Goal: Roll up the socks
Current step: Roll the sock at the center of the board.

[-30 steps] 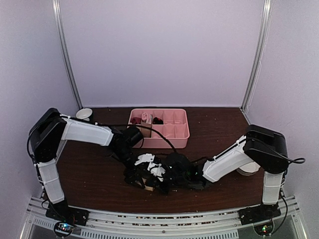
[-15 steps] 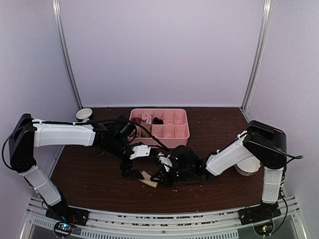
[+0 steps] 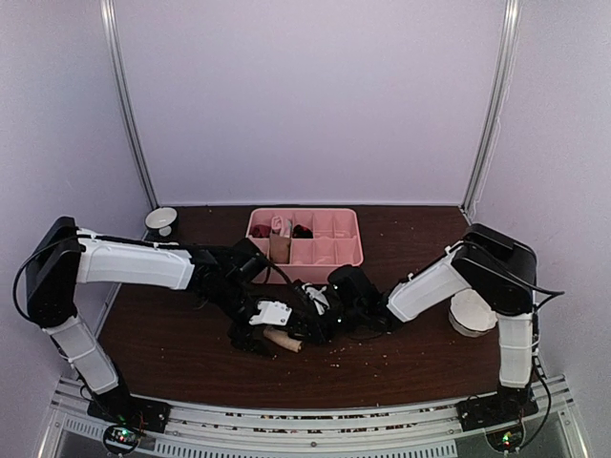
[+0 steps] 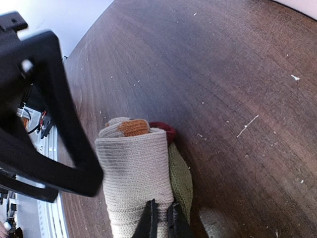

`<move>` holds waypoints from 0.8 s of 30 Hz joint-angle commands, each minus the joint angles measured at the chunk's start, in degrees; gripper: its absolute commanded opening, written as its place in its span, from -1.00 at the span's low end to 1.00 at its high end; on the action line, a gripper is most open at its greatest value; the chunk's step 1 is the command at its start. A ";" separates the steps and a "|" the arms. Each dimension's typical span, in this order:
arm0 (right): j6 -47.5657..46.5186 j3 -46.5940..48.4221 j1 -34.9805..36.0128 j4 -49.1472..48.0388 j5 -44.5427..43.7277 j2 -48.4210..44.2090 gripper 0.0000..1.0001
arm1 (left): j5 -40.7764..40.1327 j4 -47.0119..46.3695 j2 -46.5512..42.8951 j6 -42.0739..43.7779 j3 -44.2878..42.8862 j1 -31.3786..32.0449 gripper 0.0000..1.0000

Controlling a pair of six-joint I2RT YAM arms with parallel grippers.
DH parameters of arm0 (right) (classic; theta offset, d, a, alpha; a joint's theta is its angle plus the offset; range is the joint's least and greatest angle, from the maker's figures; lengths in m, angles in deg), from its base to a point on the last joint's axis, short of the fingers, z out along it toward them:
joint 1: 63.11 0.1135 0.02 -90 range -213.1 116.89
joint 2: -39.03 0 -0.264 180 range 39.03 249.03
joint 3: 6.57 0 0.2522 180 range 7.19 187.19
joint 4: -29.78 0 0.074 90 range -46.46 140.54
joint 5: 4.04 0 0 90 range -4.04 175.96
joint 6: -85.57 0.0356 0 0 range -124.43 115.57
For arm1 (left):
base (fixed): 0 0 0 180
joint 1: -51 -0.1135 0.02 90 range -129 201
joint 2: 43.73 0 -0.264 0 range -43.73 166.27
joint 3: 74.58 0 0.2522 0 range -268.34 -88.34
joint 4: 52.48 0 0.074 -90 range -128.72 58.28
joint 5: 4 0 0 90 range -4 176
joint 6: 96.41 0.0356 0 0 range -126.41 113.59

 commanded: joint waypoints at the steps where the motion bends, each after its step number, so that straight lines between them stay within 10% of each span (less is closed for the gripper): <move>1: -0.05 -5.46 -1.14 19.11 -5.57 8.08 -1.00 | -9.43 -8.49 2.30 4.51 1.98 2.55 0.41; 4: 0.17 -6.09 -1.23 18.43 -4.68 8.25 -1.00 | -16.81 -14.97 2.80 4.64 3.65 3.66 0.09; 15: 3.52 -5.22 -2.08 15.72 0.77 9.61 -1.00 | -22.88 -19.91 6.65 6.54 7.21 5.62 0.03; 24: 4.71 -7.93 -3.00 12.30 -0.96 3.90 -0.59 | -20.65 -11.09 8.62 2.64 1.39 5.19 -1.00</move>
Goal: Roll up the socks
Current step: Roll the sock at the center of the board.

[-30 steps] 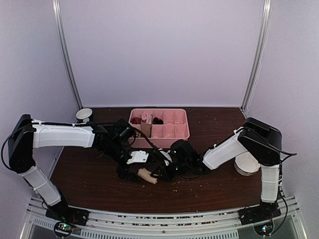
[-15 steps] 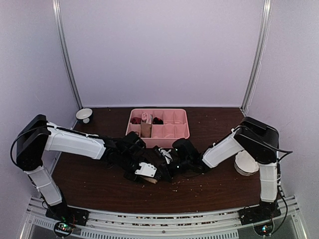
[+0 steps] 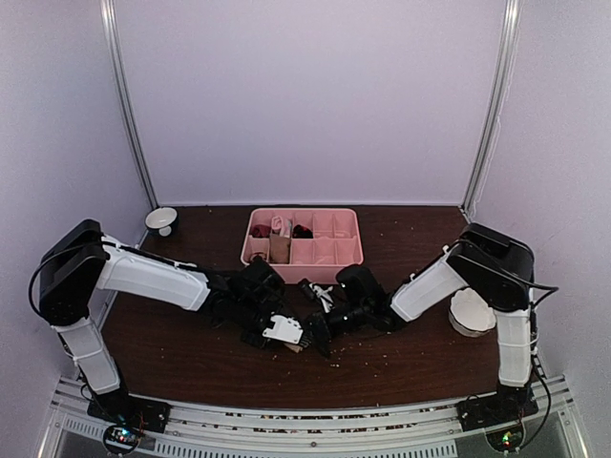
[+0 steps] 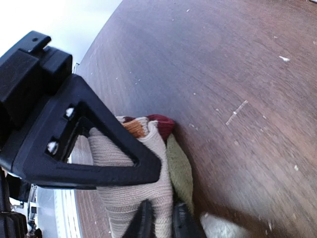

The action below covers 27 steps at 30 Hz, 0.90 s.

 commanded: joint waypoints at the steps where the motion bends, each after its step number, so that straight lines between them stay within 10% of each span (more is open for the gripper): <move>1: -1.11 -6.82 -0.47 17.53 -9.21 0.81 -0.50 | 2.73 10.12 3.53 -3.60 -6.23 -0.82 -1.00; 6: -4.10 -14.77 -0.57 12.77 -25.04 -15.59 -0.15 | 24.15 31.44 3.18 -8.31 -22.40 -7.38 -1.00; 8: -6.04 -18.77 -0.56 10.50 -33.34 -24.73 0.92 | 33.50 39.89 3.54 -8.76 -28.94 -10.90 -1.00; 9: -7.13 -20.27 -0.64 10.21 -37.11 -29.22 0.99 | 37.79 44.28 3.94 -8.83 -32.23 -12.67 -1.00; 19: -1.26 -26.37 -1.35 2.42 -47.15 -54.05 0.99 | 59.96 74.78 11.17 -0.25 -51.61 -20.01 -1.00; 21: -4.07 -27.32 -1.20 -5.48 -39.02 -53.68 1.00 | 61.32 76.93 11.80 0.67 -52.52 -20.00 -1.00; 27: -24.76 -14.24 10.50 9.87 -43.50 -49.57 0.98 | 64.43 80.55 12.46 2.08 -52.49 -20.02 -1.00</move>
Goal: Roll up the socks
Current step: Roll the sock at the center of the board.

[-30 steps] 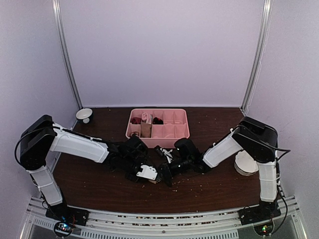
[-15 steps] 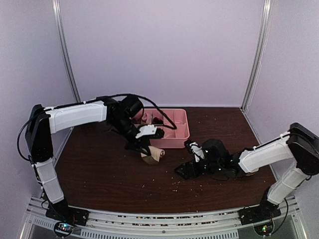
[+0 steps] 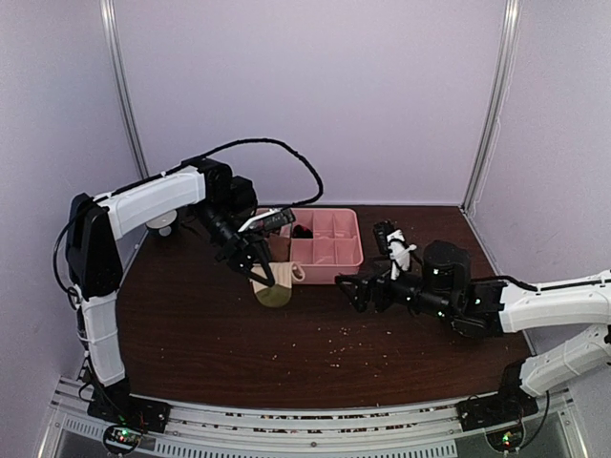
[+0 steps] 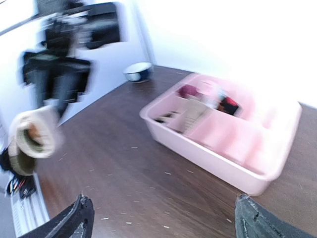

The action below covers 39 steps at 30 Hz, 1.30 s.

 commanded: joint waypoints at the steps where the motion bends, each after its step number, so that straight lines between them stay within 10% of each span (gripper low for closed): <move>1: -15.88 6.13 7.20 2.89 -0.62 1.11 0.96 | 5.93 6.11 -0.67 2.40 -0.92 -0.04 -1.00; 5: -30.38 4.91 11.17 -1.73 1.24 -0.02 0.89 | 7.50 6.11 -1.60 1.82 1.78 0.02 -1.00; 26: -77.66 27.53 25.09 35.74 -20.34 8.01 0.62 | 8.14 6.19 -3.38 1.06 9.77 5.72 -1.00; 39: -87.85 28.47 29.95 26.18 -30.17 14.69 0.29 | 6.70 6.12 -1.68 0.22 8.87 7.48 -1.00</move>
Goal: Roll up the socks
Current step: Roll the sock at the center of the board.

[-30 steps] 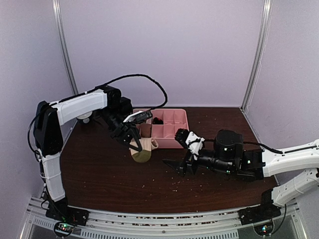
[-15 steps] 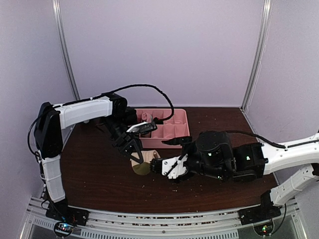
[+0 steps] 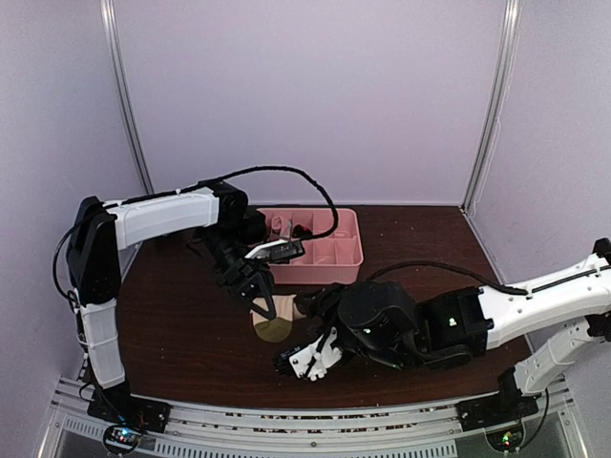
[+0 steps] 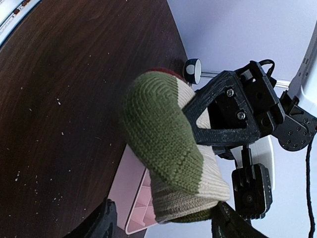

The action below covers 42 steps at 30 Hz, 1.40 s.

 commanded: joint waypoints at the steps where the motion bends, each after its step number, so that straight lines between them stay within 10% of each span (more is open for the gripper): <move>1: -3.74 0.88 1.09 -7.47 -5.33 1.79 0.28 | 0.55 1.28 -0.41 -0.27 -0.70 0.98 -1.00; 13: -6.01 -0.29 2.48 -16.02 -10.28 3.24 0.31 | 0.37 1.36 -0.08 -0.48 -0.78 1.07 -1.00; 28: -10.12 2.36 3.62 -9.12 -11.75 8.01 -0.36 | -0.64 1.36 0.38 -1.50 -1.30 1.52 -1.00; 35: 2.38 4.08 2.84 -3.31 -11.18 7.72 -0.92 | -3.35 1.28 -0.23 -1.80 -4.29 1.51 -0.65; 42: 20.79 6.66 0.86 0.36 -8.25 7.92 -1.00 | -8.44 1.28 -1.10 -3.60 -12.02 1.51 -0.30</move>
